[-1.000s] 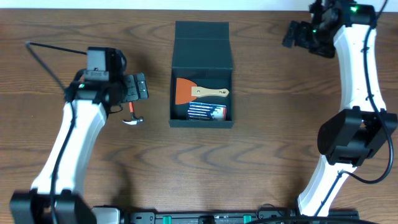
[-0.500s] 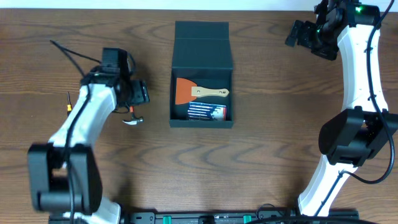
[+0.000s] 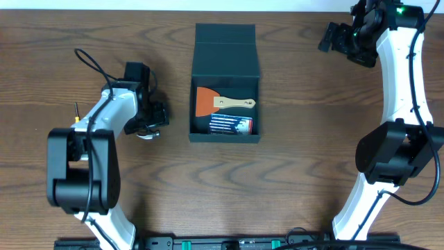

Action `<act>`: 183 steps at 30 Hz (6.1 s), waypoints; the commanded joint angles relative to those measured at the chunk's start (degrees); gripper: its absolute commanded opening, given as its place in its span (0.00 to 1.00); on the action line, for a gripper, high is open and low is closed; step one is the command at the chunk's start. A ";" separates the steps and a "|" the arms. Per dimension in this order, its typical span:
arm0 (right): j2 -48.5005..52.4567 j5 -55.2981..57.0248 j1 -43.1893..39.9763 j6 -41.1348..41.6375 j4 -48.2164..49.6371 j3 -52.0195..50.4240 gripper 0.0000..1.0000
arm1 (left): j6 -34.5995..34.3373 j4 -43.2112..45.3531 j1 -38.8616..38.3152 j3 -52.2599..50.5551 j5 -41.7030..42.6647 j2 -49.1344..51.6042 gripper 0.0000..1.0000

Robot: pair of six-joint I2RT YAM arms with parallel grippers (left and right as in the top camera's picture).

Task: Pack container
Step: 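Grasp the red-handled hammer with the left gripper, then place the hammer into the black box with the left gripper, then move the left gripper to the red-black pliers and grasp them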

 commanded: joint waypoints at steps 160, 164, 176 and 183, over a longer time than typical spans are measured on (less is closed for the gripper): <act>-0.13 0.20 0.57 0.87 -0.72 -0.24 0.99 | 8.87 -7.54 10.27 15.15 -2.67 2.54 0.79; 0.09 0.20 0.83 0.85 -1.16 -0.24 0.99 | 8.87 -5.53 10.29 15.15 -2.73 6.12 0.76; 0.39 0.20 0.94 0.85 -1.97 -0.24 0.99 | 14.14 -2.71 10.38 15.15 -2.71 10.97 0.67; 0.39 0.22 0.94 0.85 -1.95 -0.24 0.99 | 14.29 -2.99 10.38 15.15 -2.73 10.97 0.39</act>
